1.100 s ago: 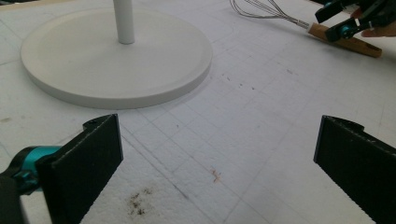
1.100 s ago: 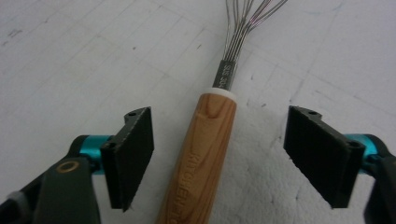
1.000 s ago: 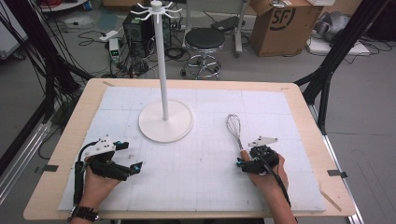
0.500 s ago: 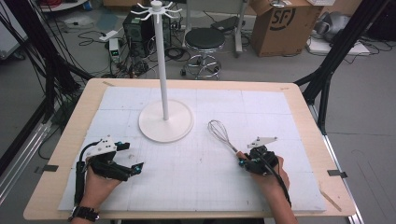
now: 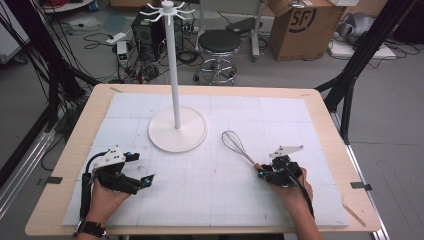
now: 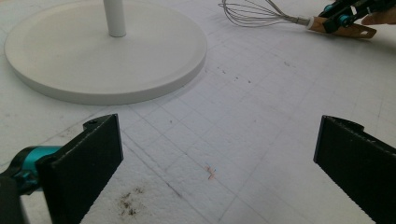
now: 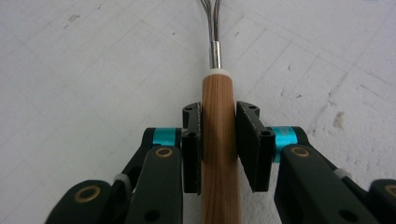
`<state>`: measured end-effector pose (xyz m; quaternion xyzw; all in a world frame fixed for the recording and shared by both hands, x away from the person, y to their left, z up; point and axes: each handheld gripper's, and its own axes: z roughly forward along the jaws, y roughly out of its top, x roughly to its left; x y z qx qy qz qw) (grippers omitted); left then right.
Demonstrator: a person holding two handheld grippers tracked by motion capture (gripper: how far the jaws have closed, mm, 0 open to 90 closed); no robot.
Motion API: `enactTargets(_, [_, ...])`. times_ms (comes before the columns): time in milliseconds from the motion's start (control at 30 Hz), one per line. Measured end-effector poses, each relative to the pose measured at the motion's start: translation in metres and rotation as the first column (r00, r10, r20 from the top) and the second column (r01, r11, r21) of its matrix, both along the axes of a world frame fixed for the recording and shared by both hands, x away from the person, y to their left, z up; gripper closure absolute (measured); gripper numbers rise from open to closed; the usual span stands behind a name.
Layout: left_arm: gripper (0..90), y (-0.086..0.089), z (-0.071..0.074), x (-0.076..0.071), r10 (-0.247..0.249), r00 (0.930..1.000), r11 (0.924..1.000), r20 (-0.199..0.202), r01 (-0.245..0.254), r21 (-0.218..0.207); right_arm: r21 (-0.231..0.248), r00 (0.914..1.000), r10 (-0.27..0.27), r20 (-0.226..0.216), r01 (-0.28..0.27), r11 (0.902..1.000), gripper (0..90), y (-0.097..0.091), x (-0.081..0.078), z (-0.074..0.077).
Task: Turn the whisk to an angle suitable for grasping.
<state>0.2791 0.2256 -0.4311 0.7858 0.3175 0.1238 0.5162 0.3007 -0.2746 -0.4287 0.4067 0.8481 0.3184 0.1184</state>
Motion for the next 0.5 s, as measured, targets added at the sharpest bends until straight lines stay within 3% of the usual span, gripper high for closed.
enactTargets(300, [1.7,0.0001,0.0002,-0.0001,0.001,1.0000,1.0000,0.001,-0.001,0.000,-0.008,0.9994,0.034,-0.006,-0.034,0.9994,72.4,0.0012,-0.0041,0.0011])
enactTargets(500, [1.8,-0.0005,-0.0004,0.0011,-0.001,1.0000,1.0000,-0.003,0.001,0.004,0.003,0.9944,0.105,-0.013,-0.105,0.9945,72.4,0.0064,-0.0097,0.0009])
